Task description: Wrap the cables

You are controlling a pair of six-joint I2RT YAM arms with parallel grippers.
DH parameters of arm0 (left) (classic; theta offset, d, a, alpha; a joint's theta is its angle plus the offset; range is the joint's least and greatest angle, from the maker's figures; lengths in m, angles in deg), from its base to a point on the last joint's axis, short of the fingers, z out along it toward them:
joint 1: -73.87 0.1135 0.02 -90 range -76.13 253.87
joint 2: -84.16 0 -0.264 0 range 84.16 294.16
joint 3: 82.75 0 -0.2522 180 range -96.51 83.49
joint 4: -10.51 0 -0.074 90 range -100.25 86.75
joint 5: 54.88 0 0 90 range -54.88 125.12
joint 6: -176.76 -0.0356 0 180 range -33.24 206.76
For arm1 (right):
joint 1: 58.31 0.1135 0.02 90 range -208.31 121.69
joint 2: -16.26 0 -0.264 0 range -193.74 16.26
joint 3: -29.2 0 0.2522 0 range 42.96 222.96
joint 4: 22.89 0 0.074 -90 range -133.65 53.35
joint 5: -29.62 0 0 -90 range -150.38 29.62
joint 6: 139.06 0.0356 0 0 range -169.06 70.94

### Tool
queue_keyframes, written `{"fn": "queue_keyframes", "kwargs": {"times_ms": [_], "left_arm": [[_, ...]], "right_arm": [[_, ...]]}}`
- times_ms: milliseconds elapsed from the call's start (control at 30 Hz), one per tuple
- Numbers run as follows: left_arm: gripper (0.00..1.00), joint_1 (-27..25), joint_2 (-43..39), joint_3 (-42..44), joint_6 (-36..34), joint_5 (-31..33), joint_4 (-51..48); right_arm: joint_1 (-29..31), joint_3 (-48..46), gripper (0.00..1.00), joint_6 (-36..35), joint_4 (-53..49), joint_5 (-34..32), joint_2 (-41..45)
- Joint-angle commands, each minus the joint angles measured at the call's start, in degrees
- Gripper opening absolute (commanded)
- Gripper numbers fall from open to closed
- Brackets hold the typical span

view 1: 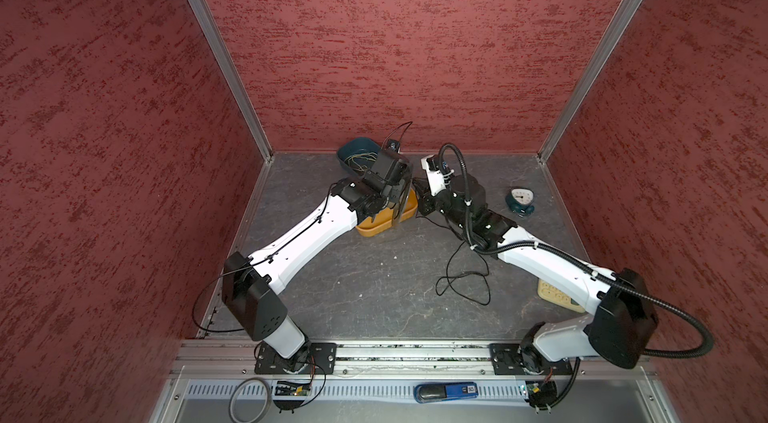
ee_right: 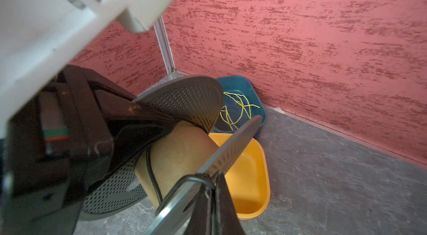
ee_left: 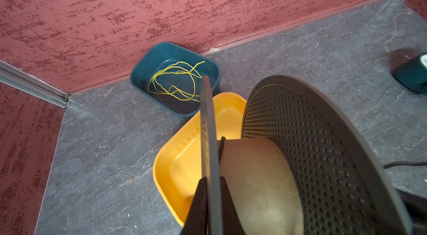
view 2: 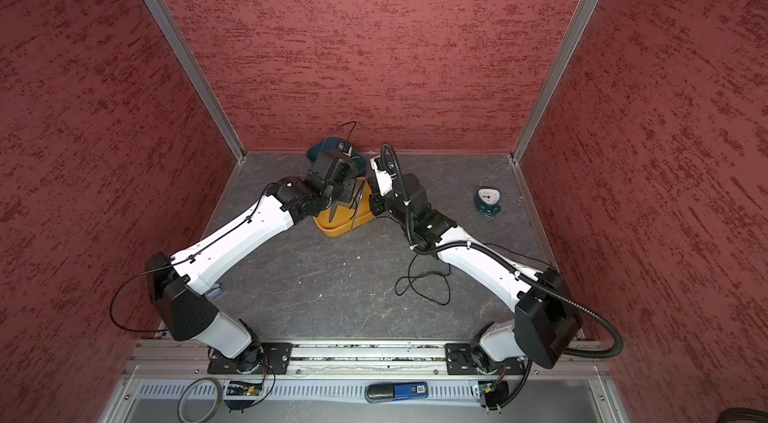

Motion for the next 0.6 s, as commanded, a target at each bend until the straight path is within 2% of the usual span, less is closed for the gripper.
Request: {"fn": "queue_keyframes", "kwargs": {"times_ms": [0, 367, 567], "left_arm": [[0.00, -0.51, -6.08, 0.29, -3.79, -1.46, -2.94], [0.00, -0.39, -6.92, 0.31, -5.35, -2.17, -3.09], [0.00, -0.04, -8.32, 0.59, -5.28, -4.08, -3.10]], "right_arm": [[-6.76, 3.01, 0.06, 1.90, 1.32, -5.60, -3.49], [-8.27, 3.19, 0.13, 3.27, 3.52, 0.13, -7.59], [-9.48, 2.51, 0.13, 3.42, 3.90, 3.58, -9.20]]}}
